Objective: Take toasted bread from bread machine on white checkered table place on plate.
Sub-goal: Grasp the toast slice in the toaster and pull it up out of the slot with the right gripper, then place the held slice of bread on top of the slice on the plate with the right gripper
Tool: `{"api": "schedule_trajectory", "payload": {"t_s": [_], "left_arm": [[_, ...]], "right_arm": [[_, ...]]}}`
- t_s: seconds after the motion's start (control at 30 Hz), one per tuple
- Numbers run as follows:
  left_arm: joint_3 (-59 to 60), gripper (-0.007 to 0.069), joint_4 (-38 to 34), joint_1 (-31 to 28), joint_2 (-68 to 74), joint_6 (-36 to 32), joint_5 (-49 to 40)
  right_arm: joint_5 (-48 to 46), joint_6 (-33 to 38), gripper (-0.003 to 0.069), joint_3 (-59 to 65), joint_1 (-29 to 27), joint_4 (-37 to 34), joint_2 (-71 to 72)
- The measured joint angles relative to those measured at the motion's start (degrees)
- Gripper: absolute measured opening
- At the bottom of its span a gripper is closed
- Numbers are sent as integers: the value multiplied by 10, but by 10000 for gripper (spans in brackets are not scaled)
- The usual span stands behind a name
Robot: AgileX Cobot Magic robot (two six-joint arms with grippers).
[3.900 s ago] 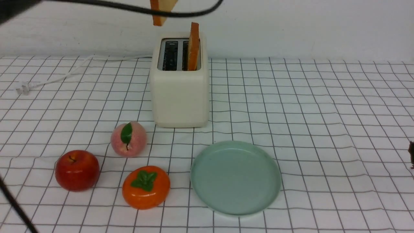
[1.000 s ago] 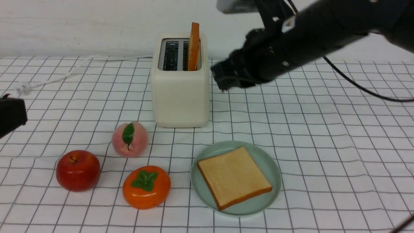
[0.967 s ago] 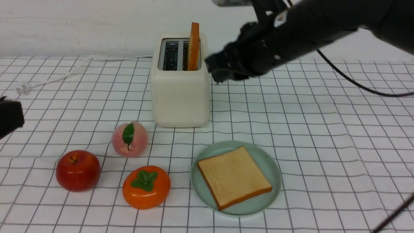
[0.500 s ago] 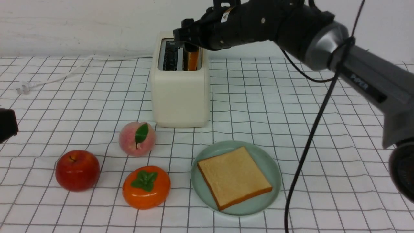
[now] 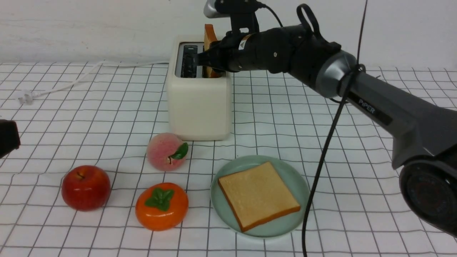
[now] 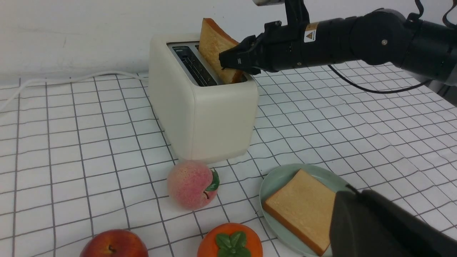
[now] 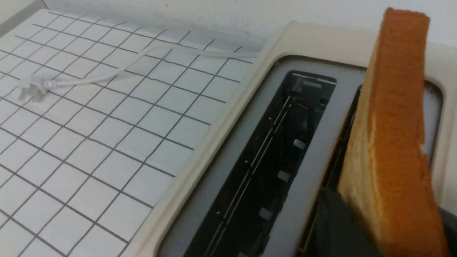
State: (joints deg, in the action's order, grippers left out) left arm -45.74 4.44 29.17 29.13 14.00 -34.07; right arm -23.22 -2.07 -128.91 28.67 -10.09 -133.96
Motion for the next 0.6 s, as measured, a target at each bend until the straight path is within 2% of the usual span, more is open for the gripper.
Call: {"api": "schedule_trajectory", "payload": {"t_s": [0.13, 0.4, 0.53, 0.6], "left_arm": [[0, -13, 1, 0, 0, 1, -1], [0, -13, 1, 0, 0, 1, -1], [0, -13, 1, 0, 0, 1, -1], [0, -13, 1, 0, 0, 1, -1]], "right_arm": [[-4, -1, 124, 1, 0, 12, 16], [-54, -1, 124, 1, 1, 15, 104], [-153, 11, 124, 1, 7, 14, 186], [-241, 39, 124, -2, 10, 0, 237]]}}
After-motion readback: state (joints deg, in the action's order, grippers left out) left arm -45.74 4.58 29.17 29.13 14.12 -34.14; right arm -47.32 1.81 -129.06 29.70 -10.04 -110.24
